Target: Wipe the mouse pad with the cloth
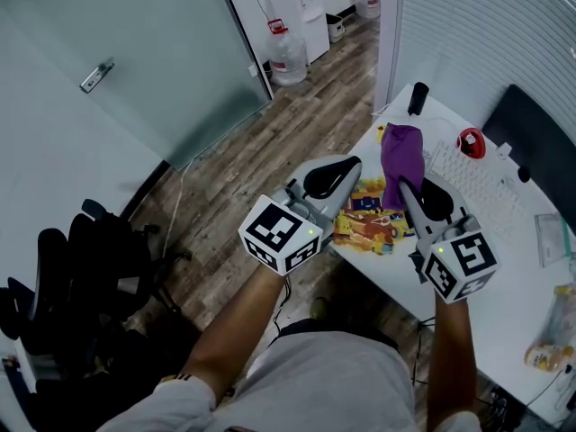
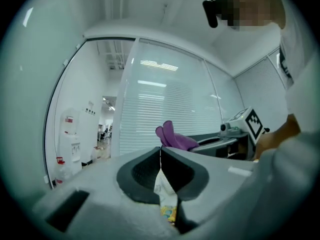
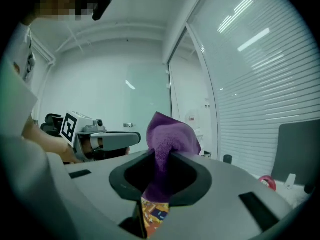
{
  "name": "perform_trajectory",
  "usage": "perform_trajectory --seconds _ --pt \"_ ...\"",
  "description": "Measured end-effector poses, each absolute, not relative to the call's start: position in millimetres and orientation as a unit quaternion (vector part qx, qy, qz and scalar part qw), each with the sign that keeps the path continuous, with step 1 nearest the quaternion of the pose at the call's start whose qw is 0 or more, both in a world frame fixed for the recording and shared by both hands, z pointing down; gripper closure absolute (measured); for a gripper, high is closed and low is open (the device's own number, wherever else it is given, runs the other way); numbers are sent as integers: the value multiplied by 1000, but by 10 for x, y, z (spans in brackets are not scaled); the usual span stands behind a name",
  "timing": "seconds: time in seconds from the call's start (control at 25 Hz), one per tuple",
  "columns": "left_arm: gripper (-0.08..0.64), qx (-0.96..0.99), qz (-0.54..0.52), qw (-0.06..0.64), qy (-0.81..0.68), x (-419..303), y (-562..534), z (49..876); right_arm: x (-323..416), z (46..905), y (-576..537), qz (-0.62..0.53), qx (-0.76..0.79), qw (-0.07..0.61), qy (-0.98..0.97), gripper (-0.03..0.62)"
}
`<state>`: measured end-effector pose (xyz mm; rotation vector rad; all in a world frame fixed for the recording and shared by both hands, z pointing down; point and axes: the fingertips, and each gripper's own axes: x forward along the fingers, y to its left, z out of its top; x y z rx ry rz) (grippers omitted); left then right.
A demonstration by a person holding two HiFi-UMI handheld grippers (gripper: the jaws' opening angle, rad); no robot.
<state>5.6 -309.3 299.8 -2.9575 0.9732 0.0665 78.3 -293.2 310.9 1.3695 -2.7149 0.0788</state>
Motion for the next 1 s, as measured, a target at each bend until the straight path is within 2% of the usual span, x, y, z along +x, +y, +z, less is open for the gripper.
perform_trajectory --seconds 0.48,1.0 --pt "545 -942 81 52 320 116 -2972 2538 733 2532 -2780 -64 436 -55 -896 523" --pt "545 -941 92 73 319 88 -2814 2410 709 2418 -2678 -89 442 -72 -890 523"
